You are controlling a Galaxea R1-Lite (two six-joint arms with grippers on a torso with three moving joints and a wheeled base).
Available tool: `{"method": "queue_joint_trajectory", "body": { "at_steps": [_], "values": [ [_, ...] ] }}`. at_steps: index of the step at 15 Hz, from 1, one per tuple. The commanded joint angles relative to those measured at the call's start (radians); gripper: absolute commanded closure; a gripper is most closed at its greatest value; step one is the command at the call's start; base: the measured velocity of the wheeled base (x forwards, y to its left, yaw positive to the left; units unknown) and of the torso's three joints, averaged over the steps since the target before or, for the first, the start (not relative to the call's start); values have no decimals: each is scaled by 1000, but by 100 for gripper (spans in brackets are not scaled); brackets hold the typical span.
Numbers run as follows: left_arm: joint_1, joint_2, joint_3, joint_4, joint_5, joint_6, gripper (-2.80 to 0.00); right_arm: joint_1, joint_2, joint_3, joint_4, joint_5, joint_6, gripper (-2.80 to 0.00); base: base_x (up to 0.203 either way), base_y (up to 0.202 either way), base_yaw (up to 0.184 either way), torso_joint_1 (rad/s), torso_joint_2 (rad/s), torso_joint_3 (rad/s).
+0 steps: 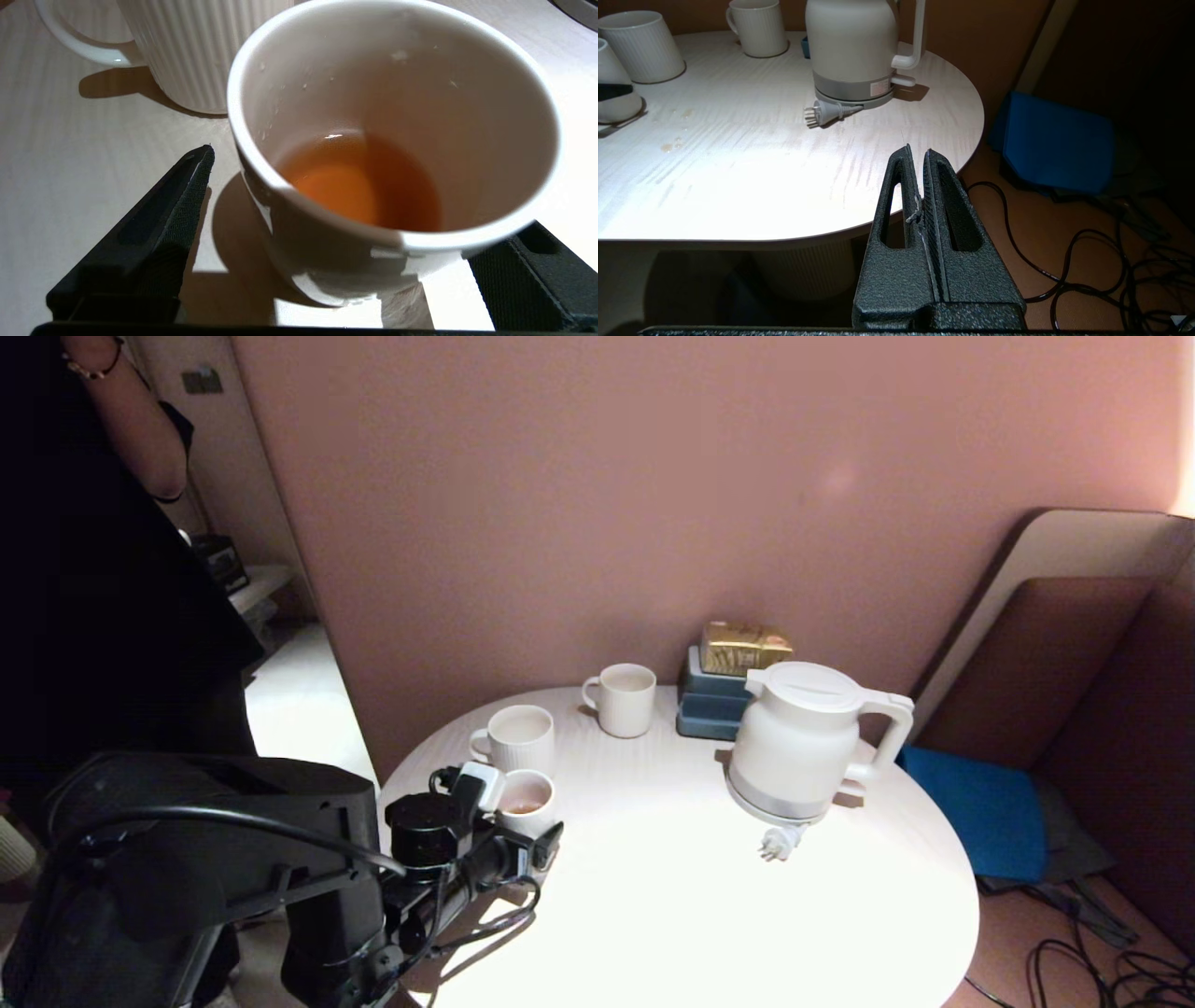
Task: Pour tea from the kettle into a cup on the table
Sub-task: Pick up the cup
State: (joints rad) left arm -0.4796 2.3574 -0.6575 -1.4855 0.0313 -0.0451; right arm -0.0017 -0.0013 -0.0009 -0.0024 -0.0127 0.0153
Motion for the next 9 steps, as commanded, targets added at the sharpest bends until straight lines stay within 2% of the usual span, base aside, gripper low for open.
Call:
{"method": "queue_joint_trajectory", "body": {
  "at_steps": [1, 9],
  "values": [
    [1, 10, -10, -9, 5, -1, -280, 0, 1, 0, -1, 0, 0, 0, 0, 0, 0, 0, 0, 0],
    [4, 17, -23, -12, 6, -1, -280, 0, 1, 0, -1, 0, 0, 0, 0, 0, 0, 0, 0, 0]
  ]
}}
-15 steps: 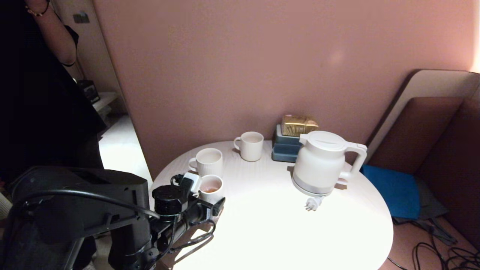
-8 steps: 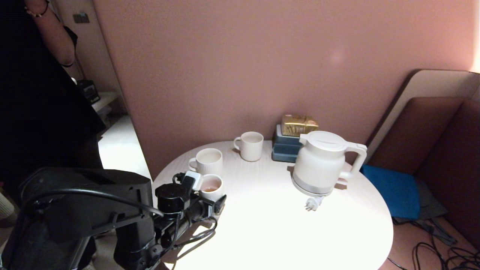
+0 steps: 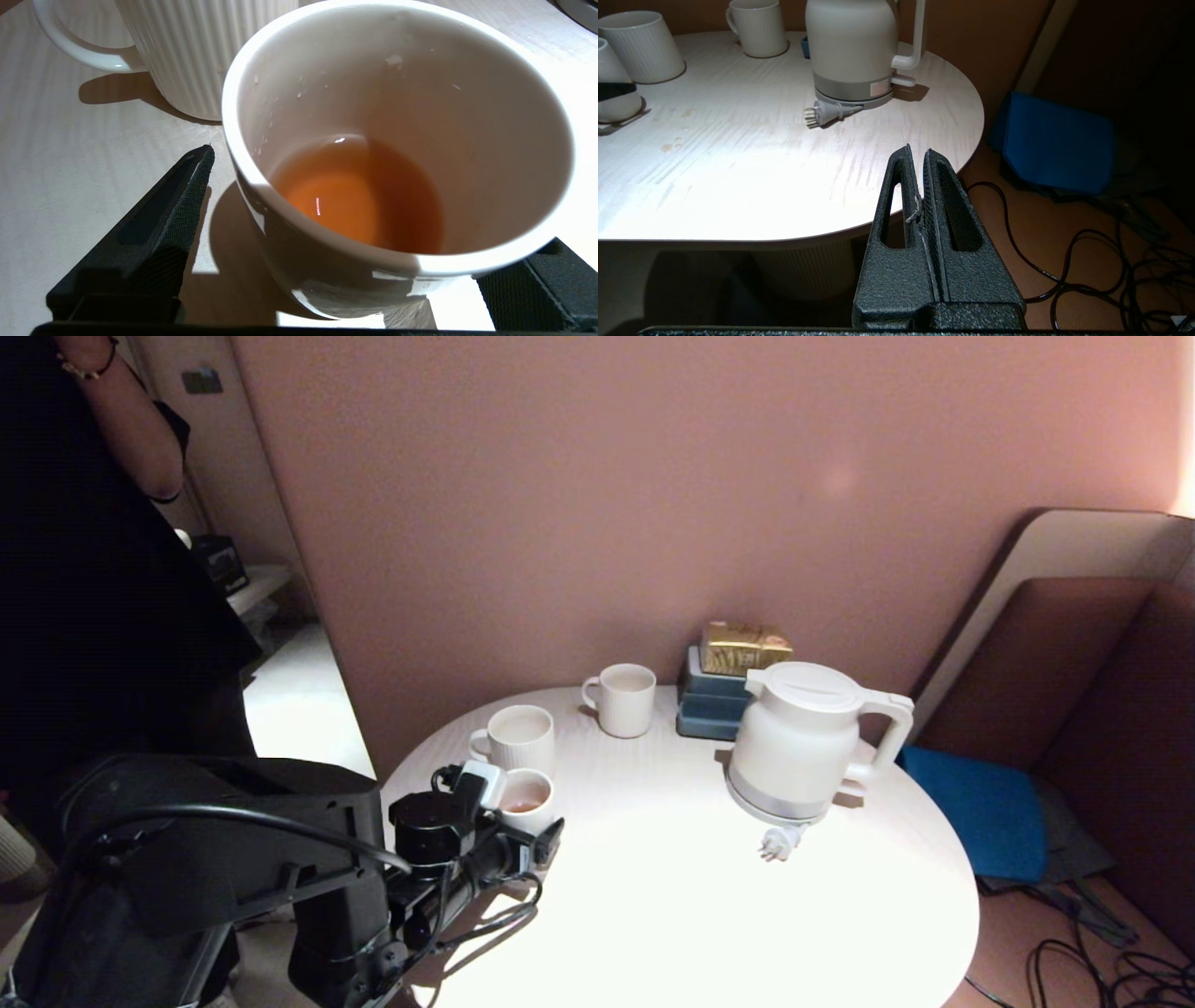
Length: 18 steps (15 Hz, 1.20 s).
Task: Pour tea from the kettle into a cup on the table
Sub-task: Pick up the cup
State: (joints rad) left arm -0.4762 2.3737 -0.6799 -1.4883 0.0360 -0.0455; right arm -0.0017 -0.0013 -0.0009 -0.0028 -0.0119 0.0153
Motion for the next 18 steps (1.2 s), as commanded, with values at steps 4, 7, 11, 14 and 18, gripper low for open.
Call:
{"method": "queue_joint_trajectory", "body": {
  "at_steps": [4, 7, 11, 14, 18],
  "values": [
    [1, 4, -4, -12, 10, 0, -280, 0, 1, 1, 0, 0, 0, 0, 0, 0, 0, 0, 0, 0],
    [1, 6, -4, -15, 10, 0, -280, 0, 1, 0, 0, 0, 0, 0, 0, 0, 0, 0, 0, 0],
    [1, 6, -3, -17, 10, 0, -280, 0, 1, 0, 0, 0, 0, 0, 0, 0, 0, 0, 0, 0],
    [1, 6, -2, -17, 12, 0, -280, 0, 1, 1, 0, 0, 0, 0, 0, 0, 0, 0, 0, 0],
    [2, 4, 0, -20, 19, 1, -280, 0, 1, 1, 0, 0, 0, 0, 0, 0, 0, 0, 0, 0]
  ]
}}
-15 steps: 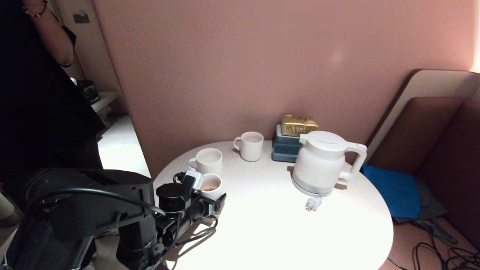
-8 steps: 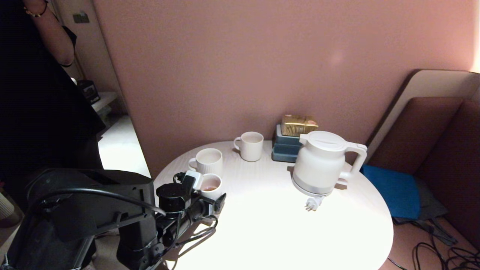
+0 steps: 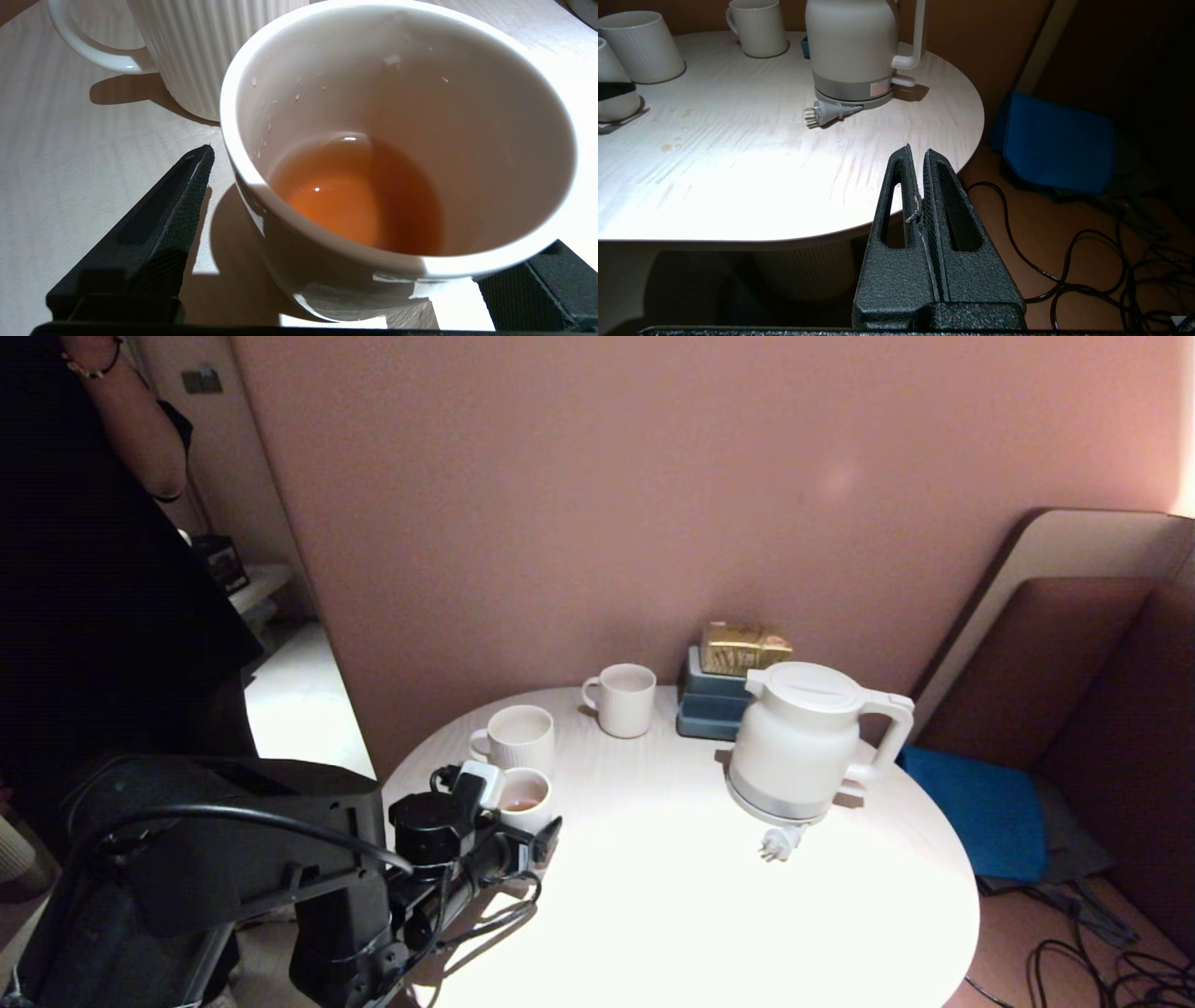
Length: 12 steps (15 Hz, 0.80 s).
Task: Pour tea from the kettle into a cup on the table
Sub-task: Pick up the cup
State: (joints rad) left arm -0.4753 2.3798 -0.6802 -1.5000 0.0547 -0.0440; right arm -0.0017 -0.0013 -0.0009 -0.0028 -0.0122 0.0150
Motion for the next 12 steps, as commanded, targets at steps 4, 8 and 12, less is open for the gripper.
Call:
{"method": "queue_joint_trajectory", "body": {
  "at_steps": [4, 8, 12],
  "values": [
    [0, -7, 1, -8, 1, 0, -280, 0, 1, 1, 0, 0, -1, 0, 0, 0, 0, 0, 0, 0],
    [0, -13, 4, -9, 1, 0, -280, 0, 1, 1, 0, 0, -3, 0, 0, 0, 0, 0, 0, 0],
    [0, -15, 9, -11, 1, 0, -280, 0, 1, -1, 0, 2, -3, 0, 0, 0, 0, 0, 0, 0]
  ]
}}
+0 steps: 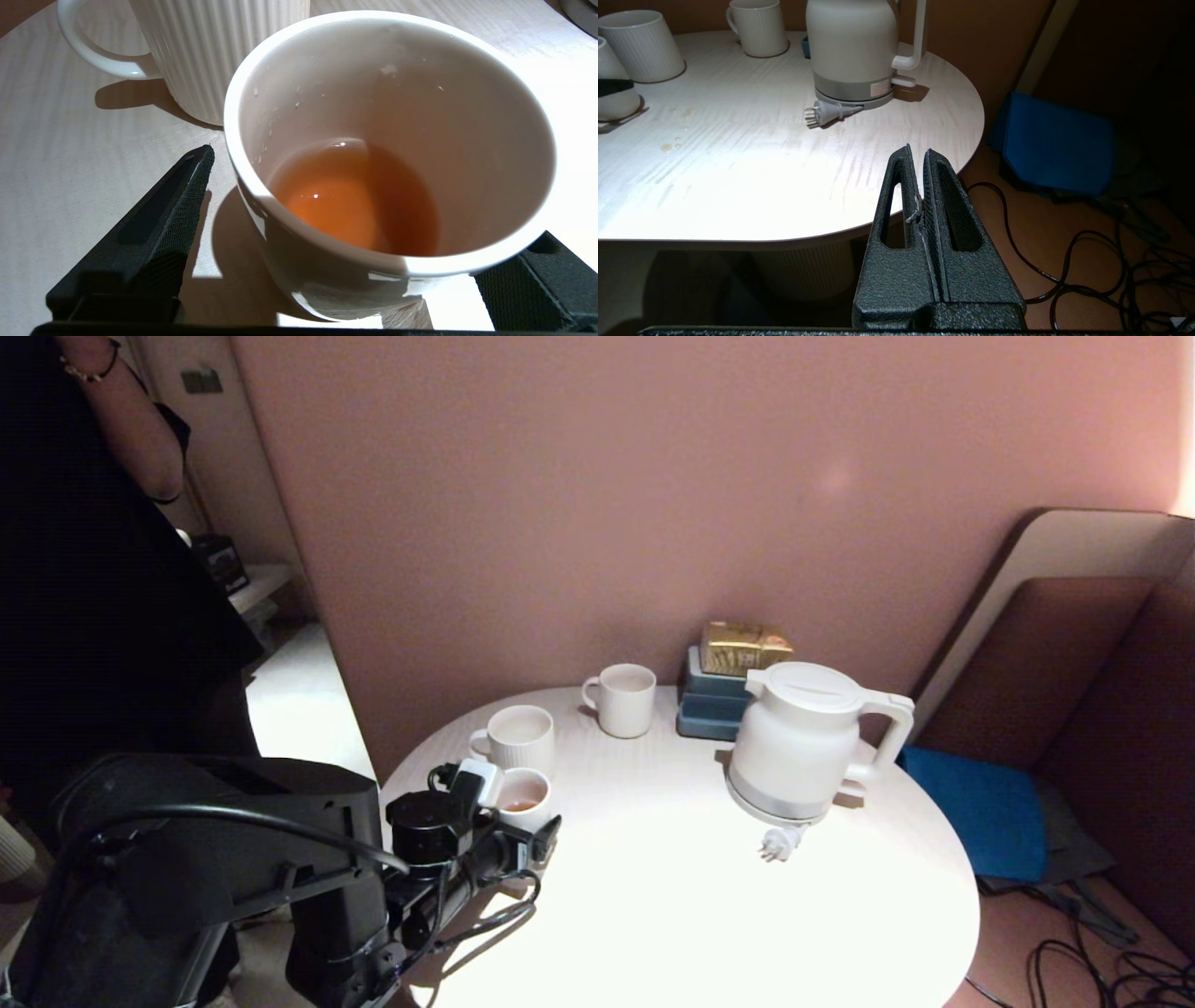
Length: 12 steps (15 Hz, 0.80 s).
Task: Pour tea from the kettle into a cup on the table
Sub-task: Pick up the cup
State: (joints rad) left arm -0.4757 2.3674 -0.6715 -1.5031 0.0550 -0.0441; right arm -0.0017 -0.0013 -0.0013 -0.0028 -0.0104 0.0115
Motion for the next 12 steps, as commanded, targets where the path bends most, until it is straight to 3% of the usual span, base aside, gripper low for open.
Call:
{"method": "queue_joint_trajectory", "body": {
  "at_steps": [1, 12],
  "values": [
    [0, 0, 0, -8, 0, 0, -280, 0, 1, 1, 0, -2, 1, 0, 0, 0, 0, 0, 0, 0],
    [0, 16, -7, -8, 3, 9, -280, 0, 1, 0, -2, -2, 1, 0, 0, 0, 0, 0, 0, 0]
  ]
}}
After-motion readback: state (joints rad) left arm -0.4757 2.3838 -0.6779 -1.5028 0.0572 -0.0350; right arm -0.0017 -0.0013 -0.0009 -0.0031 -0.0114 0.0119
